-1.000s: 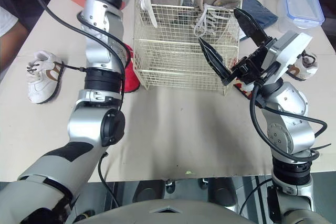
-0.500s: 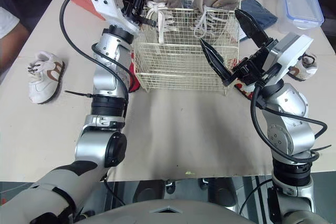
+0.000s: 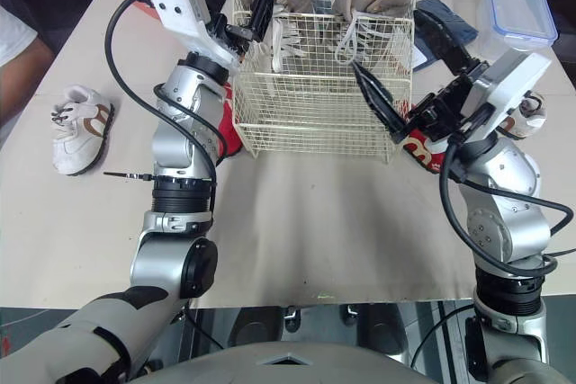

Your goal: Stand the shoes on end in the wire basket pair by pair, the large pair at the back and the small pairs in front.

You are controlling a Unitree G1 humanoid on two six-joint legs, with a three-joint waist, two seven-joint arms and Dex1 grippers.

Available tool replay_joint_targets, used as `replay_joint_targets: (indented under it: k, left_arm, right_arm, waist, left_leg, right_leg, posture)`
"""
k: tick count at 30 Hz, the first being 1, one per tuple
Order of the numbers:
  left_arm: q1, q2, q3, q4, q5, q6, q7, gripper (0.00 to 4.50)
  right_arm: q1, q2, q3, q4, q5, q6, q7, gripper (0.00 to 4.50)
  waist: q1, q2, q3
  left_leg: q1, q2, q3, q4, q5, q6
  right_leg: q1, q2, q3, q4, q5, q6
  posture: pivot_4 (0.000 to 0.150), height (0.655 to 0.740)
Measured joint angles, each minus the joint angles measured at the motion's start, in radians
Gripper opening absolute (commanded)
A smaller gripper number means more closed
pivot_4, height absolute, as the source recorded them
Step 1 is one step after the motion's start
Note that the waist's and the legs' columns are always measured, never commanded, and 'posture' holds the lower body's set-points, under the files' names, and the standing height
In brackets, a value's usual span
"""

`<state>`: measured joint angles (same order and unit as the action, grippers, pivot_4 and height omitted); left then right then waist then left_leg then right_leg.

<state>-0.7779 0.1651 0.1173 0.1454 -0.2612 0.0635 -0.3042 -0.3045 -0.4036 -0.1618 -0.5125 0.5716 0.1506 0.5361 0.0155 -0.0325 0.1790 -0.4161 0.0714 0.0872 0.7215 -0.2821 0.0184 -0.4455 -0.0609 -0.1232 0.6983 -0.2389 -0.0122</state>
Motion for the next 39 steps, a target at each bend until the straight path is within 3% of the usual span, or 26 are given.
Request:
replay_joint_targets:
  k: [7, 11, 16, 23, 27, 31, 37, 38, 39]
  left_arm:
    - [0.006, 0.116, 0.002, -0.203, -0.139, 0.132, -0.150, 4.47]
    - [0.018, 0.322, -0.013, -0.315, -0.311, 0.322, -0.406, 4.47]
    - [0.048, 0.493, -0.063, -0.419, -0.412, 0.488, -0.608, 4.47]
    - [0.124, 0.650, -0.151, -0.511, -0.449, 0.654, -0.748, 4.47]
    - [0.123, 0.681, -0.154, -0.551, -0.491, 0.724, -0.766, 4.47]
    - [0.120, 0.681, -0.151, -0.583, -0.533, 0.767, -0.763, 4.50]
    - [0.108, 0.676, -0.149, -0.608, -0.570, 0.804, -0.741, 4.50]
    - [0.106, 0.675, -0.149, -0.608, -0.575, 0.806, -0.738, 4.50]
    - [0.104, 0.675, -0.149, -0.608, -0.580, 0.807, -0.737, 4.50]
  right_arm:
    - [0.112, -0.109, -0.114, 0.070, -0.009, 0.032, 0.006, 4.50]
    - [0.242, -0.187, -0.178, 0.115, -0.019, 0.103, 0.011, 4.50]
    - [0.336, -0.272, -0.207, 0.184, 0.008, 0.176, 0.119, 4.50]
    - [0.340, -0.323, -0.196, 0.354, 0.020, 0.219, 0.286, 4.50]
    - [0.293, -0.330, -0.167, 0.438, 0.003, 0.215, 0.343, 4.50]
    - [0.250, -0.327, -0.139, 0.482, -0.014, 0.215, 0.361, 3.42]
    - [0.217, -0.314, -0.119, 0.513, -0.040, 0.204, 0.373, 0.49]
    - [0.217, -0.308, -0.118, 0.513, -0.044, 0.203, 0.373, 0.08]
    - [0.218, -0.304, -0.118, 0.513, -0.047, 0.201, 0.372, 0.03]
  waist:
    - [0.001, 0.000, 0.000]
    - [-0.001, 0.001, 0.000]
    - [-0.001, 0.002, 0.000]
    - [-0.002, 0.003, 0.000]
    - [-0.001, 0.003, 0.000]
    - [-0.001, 0.003, 0.000]
    - [-0.002, 0.003, 0.000]
    - [-0.002, 0.003, 0.000]
    - [-0.002, 0.003, 0.000]
  left_leg:
    - [0.000, 0.001, 0.000, 0.000, 0.000, 0.000]
    - [0.001, 0.001, 0.000, 0.000, 0.000, 0.000]
    - [0.001, 0.001, 0.000, 0.000, 0.000, 0.000]
    - [0.002, 0.001, 0.000, 0.000, 0.000, 0.000]
    - [0.002, 0.001, 0.000, 0.000, 0.000, 0.000]
    - [0.002, 0.001, 0.000, 0.000, 0.000, 0.000]
    - [0.002, 0.001, 0.000, 0.000, 0.000, 0.000]
    - [0.002, 0.001, 0.000, 0.000, 0.000, 0.000]
    - [0.002, 0.001, 0.000, 0.000, 0.000, 0.000]
  right_leg:
    - [0.000, 0.000, 0.001, 0.000, 0.000, 0.000]
    - [0.000, 0.000, 0.001, 0.000, 0.000, 0.000]
    - [0.000, 0.001, 0.004, 0.000, -0.002, 0.003]
    - [0.000, 0.003, 0.006, -0.001, -0.003, 0.004]
    - [0.000, 0.003, 0.007, -0.001, -0.003, 0.004]
    - [0.000, 0.003, 0.007, -0.001, -0.003, 0.004]
    - [0.000, 0.004, 0.008, -0.001, -0.003, 0.004]
    - [0.000, 0.004, 0.008, -0.001, -0.003, 0.004]
    - [0.000, 0.004, 0.008, -0.001, -0.003, 0.004]
  posture:
    - [0.150, 0.6860]
    - [0.150, 0.6860]
    - [0.150, 0.6860]
    - [0.150, 0.6860]
    - [0.150, 0.6860]
    - [0.150, 0.6860]
    - [0.150, 0.6860]
    - [0.150, 0.6860]
    - [0.150, 0.6860]
